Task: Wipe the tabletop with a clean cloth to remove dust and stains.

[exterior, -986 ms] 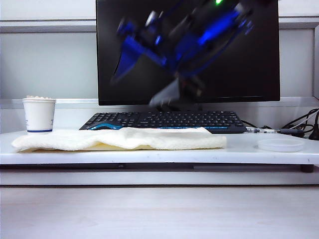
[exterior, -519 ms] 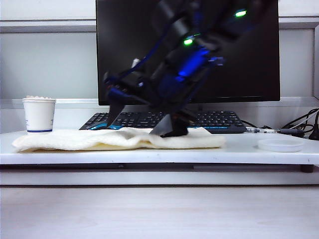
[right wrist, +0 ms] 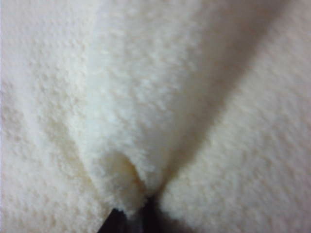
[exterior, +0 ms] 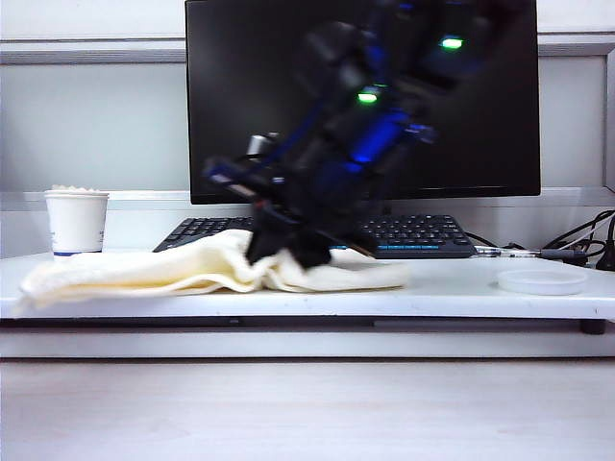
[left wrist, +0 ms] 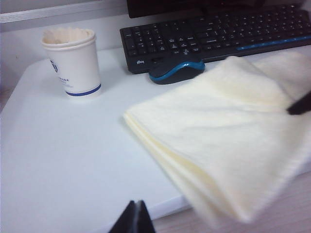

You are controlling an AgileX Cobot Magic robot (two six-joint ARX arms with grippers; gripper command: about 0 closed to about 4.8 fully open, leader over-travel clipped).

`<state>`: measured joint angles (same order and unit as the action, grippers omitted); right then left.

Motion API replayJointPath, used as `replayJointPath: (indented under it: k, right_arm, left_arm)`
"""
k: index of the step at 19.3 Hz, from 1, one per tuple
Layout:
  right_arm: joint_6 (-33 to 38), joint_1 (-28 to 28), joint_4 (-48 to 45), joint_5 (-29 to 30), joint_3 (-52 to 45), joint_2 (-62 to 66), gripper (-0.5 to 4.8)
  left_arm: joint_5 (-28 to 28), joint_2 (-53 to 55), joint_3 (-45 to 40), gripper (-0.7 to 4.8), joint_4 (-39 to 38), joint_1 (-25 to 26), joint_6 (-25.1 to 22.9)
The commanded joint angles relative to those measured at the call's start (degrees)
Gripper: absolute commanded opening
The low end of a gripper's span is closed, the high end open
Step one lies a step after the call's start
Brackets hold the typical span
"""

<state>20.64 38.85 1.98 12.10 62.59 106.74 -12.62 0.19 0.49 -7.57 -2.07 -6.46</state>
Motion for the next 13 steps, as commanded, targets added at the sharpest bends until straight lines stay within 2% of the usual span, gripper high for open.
replayJointPath:
  k: [1, 4, 6, 9, 13]
  right_arm:
    - [0.4, -5.2, 19.6, -3.2, -11.0, -2.2, -0.08]
    - [-2.4, -15.8, 18.3, -3.2, -15.1, -10.6, -0.09]
    - [-4.2, -19.2, 17.4, -2.8, -13.7, -12.4, -0.09]
    - [-4.4, -19.5, 17.3, 0.3, -8.6, -12.2, -0.09]
    - [-2.8, -12.7, 17.2, 1.9, 0.5, -10.0, -0.09]
  left_arm:
    - [0.0, 0.0, 0.0, -0.06, 0.2, 0.1, 0.0]
    - [-0.1, 0.0, 0.0, -0.06, 0.4, 0.1, 0.0]
    - [-0.1, 0.0, 0.0, -0.06, 0.4, 0.0, 0.0]
    - [-0.1, 0.0, 0.0, -0.06, 0.5, 0.0, 0.0]
    - [0.0, 0.0, 0.0, -0.06, 1.2, 0.1, 0.0]
